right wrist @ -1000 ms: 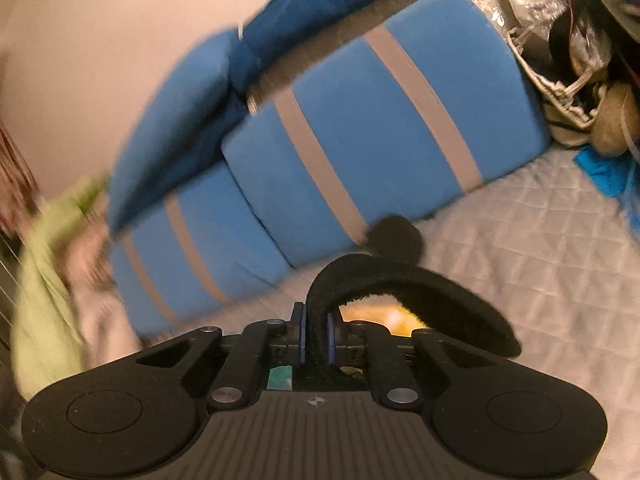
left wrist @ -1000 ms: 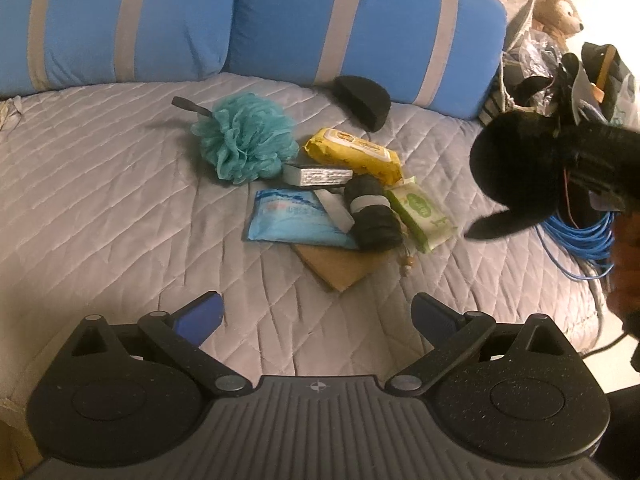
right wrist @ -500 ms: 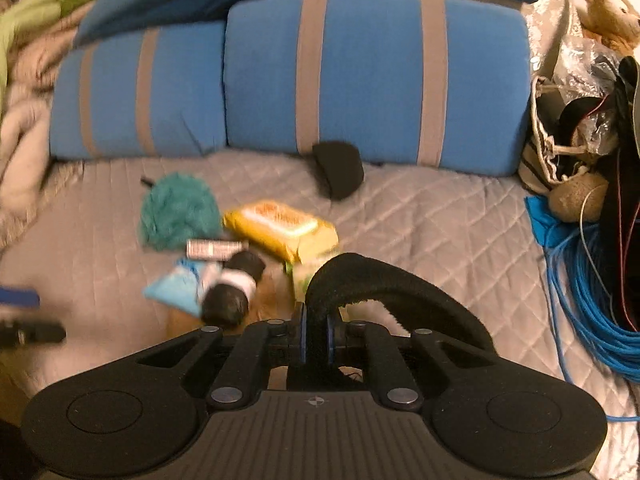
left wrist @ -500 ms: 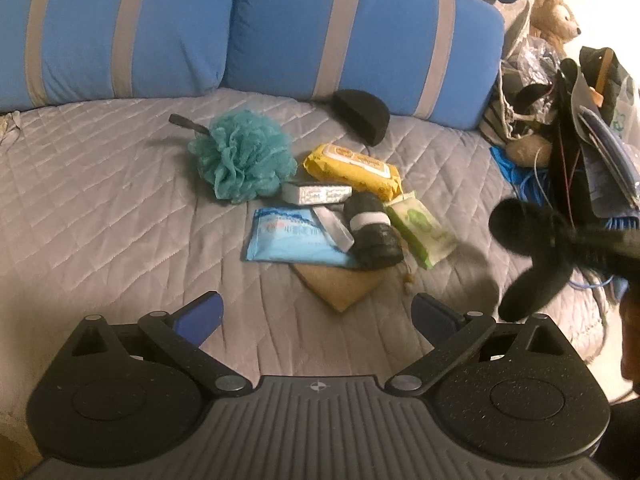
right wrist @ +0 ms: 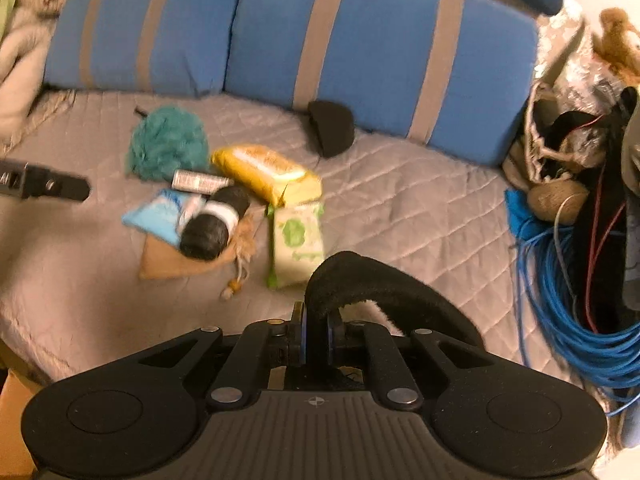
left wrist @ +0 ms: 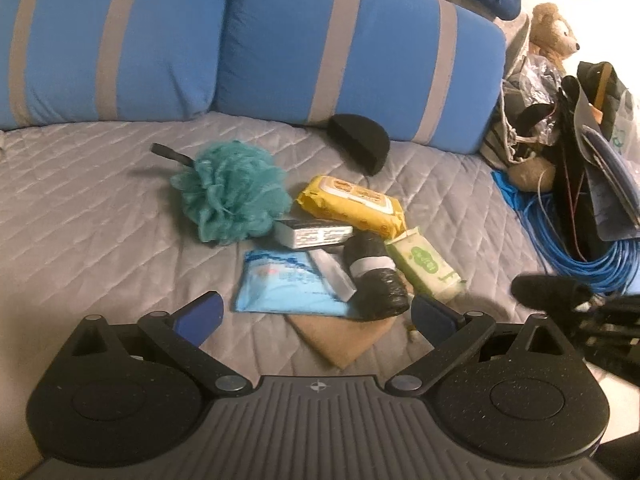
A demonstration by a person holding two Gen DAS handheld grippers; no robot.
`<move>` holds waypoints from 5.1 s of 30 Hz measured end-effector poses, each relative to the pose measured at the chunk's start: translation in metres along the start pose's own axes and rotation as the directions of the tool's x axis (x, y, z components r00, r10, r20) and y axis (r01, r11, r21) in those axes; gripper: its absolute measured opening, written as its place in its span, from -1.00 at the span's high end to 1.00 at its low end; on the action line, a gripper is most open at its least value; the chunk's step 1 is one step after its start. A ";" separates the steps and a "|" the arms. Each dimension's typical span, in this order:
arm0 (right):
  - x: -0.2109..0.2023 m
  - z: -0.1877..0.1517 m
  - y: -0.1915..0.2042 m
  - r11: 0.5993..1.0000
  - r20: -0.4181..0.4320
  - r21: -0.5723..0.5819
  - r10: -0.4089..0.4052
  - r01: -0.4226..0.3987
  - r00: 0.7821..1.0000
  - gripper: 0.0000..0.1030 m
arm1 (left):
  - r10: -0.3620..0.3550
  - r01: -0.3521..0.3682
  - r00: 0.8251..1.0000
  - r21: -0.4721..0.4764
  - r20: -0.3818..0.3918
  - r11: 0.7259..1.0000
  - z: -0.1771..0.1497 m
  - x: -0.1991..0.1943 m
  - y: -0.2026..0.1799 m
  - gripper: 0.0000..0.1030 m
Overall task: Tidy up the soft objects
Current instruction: 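Grasp the black taped roll with the left tool while the right tool holds the headband, then carry the roll and headband in both tools over the cardboard box, then open both tools to drop the roll and headband into the box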
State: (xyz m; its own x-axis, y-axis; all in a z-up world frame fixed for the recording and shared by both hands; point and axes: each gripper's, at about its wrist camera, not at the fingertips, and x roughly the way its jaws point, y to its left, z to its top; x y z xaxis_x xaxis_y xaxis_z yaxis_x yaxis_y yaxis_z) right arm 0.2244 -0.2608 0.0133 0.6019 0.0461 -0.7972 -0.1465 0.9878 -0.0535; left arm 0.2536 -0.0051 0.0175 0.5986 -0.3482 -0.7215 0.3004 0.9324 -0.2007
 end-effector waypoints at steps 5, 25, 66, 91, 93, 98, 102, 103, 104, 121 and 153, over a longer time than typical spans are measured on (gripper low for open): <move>0.018 0.000 -0.002 0.982 -0.080 0.114 0.158 -0.149 0.984 0.78 | -0.054 0.054 0.999 -0.007 0.012 0.999 0.005 0.018 -0.008 -1.00; 0.016 -0.003 -0.016 0.972 -0.096 0.150 0.195 -0.179 0.976 0.78 | -0.062 0.065 0.995 0.030 -0.073 0.997 0.008 0.118 -0.048 -0.25; -0.045 -0.009 -0.022 0.933 0.203 0.233 0.228 -0.273 0.952 0.79 | -0.066 0.058 0.997 0.181 0.041 0.982 -0.024 -0.010 -0.050 0.13; -0.102 -0.070 0.031 0.864 0.205 0.230 0.407 -0.448 0.890 0.79 | -0.056 0.059 0.998 0.159 -0.026 0.985 -0.105 -0.089 -0.052 0.13; -0.107 -0.077 0.038 0.856 0.196 0.228 0.427 -0.464 0.883 0.79 | -0.051 0.055 0.998 0.150 -0.028 0.987 -0.111 -0.095 -0.050 0.13; -0.116 -0.094 0.056 0.854 0.153 0.222 0.447 -0.471 0.881 0.79 | -0.035 0.040 0.998 0.121 -0.045 0.992 -0.123 -0.107 -0.047 0.13; -0.121 -0.108 0.069 0.849 0.116 0.220 0.467 -0.481 0.877 0.79 | -0.024 0.033 0.997 0.116 -0.075 0.993 -0.135 -0.113 -0.048 0.13; -0.122 -0.112 0.071 0.848 0.105 0.223 0.470 -0.481 0.877 0.79 | -0.022 0.032 0.996 0.116 -0.085 0.993 -0.138 -0.115 -0.048 0.13; -0.123 -0.116 0.074 0.848 0.095 0.225 0.472 -0.480 0.877 0.79 | -0.018 0.029 0.995 0.113 -0.096 0.993 -0.141 -0.116 -0.049 0.13; -0.116 -0.139 0.093 0.855 -0.045 0.276 0.467 -0.439 0.883 0.78 | 0.010 0.007 0.975 0.076 -0.224 0.997 -0.168 -0.119 -0.050 0.13; -0.113 -0.137 0.091 0.894 -0.060 0.267 0.389 -0.361 0.919 -1.00 | 0.109 -0.095 0.957 0.065 -0.269 0.993 -0.166 -0.110 -0.046 -0.21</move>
State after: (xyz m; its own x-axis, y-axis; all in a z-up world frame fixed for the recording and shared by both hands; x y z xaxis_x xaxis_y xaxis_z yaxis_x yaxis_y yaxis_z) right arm 0.0359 -0.1963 0.0162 0.4495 0.4176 -0.7897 -0.1385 0.9059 0.4002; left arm 0.0506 0.0062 -0.0046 0.4061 -0.2055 -0.8904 0.2895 0.9531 -0.0879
